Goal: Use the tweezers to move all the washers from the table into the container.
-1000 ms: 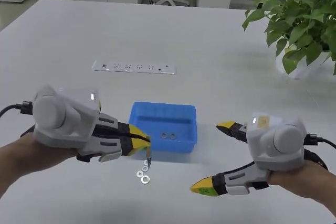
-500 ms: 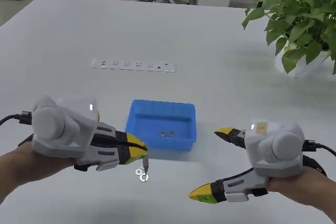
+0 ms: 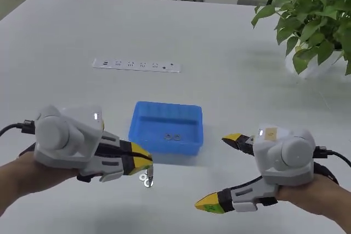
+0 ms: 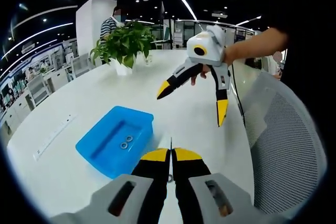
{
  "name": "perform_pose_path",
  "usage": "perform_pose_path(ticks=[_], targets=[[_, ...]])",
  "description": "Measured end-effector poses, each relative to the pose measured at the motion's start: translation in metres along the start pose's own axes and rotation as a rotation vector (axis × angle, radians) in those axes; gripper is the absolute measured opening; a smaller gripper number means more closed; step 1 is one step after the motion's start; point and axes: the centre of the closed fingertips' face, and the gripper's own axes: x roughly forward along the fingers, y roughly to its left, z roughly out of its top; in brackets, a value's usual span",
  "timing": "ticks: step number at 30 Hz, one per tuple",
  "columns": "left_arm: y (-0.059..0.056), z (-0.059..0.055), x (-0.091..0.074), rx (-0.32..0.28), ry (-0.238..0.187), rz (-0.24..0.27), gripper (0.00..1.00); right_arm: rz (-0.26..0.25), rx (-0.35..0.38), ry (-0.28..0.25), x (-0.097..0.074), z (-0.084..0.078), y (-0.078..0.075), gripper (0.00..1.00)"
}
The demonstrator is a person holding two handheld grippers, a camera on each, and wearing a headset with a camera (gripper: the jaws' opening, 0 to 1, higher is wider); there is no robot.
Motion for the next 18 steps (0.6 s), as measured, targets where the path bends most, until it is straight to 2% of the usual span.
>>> perform_pose_path(ticks=[13, 18], targets=[[-0.0033, -0.0019, 0.0024, -0.009, 0.003, -0.008, 0.06, 0.008, 0.001, 0.011, 0.0012, -0.0027, 0.0015, 0.99], [-0.0063, 0.0009, 0.0029, -0.005, 0.002, -0.011, 0.06, 0.026, -0.018, -0.010, 0.0011, 0.0018, 0.0052, 0.97]])
